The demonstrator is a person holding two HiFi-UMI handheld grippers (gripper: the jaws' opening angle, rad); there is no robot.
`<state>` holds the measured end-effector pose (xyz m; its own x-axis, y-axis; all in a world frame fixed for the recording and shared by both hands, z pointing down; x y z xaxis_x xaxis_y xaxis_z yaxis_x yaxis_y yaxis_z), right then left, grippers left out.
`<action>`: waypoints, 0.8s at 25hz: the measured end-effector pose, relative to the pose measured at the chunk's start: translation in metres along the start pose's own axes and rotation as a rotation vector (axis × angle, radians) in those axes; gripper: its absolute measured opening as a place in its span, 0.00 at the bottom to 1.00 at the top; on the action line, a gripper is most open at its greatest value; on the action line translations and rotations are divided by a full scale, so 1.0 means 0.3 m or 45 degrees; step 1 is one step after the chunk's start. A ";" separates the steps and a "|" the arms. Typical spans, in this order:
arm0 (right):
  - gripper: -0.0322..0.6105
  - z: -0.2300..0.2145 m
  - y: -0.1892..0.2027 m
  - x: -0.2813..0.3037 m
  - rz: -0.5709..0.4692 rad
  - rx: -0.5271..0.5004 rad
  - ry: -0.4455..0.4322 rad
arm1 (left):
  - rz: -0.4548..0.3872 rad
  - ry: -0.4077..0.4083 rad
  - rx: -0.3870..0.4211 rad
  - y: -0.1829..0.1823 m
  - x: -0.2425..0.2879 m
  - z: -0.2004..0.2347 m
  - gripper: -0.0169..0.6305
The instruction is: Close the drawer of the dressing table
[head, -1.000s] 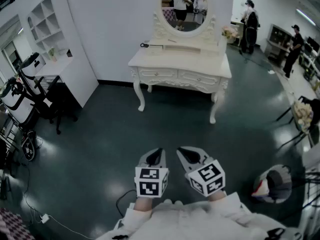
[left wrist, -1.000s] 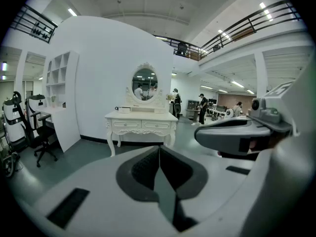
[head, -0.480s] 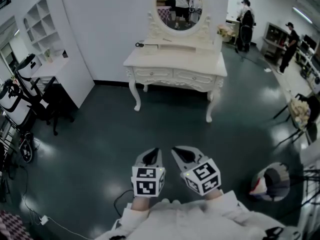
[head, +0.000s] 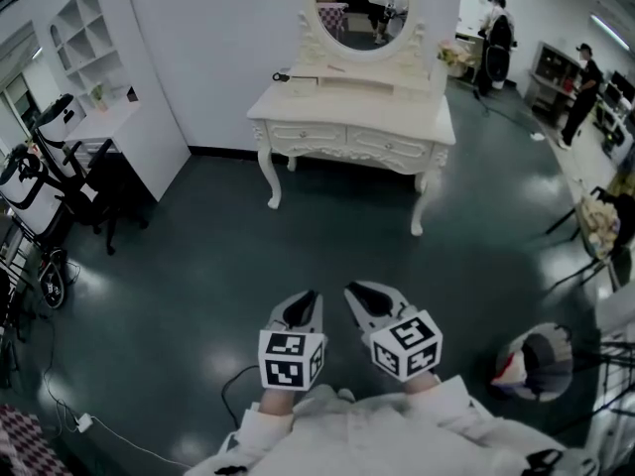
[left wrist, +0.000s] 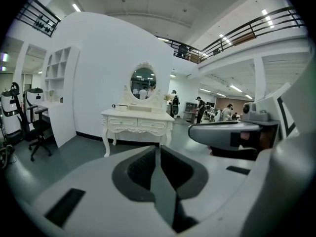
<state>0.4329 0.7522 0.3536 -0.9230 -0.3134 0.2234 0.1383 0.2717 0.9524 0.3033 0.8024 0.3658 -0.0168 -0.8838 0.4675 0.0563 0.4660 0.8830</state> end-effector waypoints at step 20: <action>0.25 -0.285 -0.077 0.215 -0.029 -0.016 0.089 | -0.006 0.003 0.031 -0.168 0.343 0.144 0.21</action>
<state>0.4009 0.6479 0.3637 -0.8986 -0.3823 0.2153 0.1225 0.2526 0.9598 0.2556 0.6898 0.3713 -0.0143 -0.8862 0.4631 0.0320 0.4625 0.8861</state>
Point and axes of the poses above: the fingertips, and each gripper's own axes: x forward along the fingers, z to its left, y out of its underside, the point moved 7 cm from there along -x, backward along the fingers, and after that the axes turned 11 degrees about -y, right-handed, at the moved point
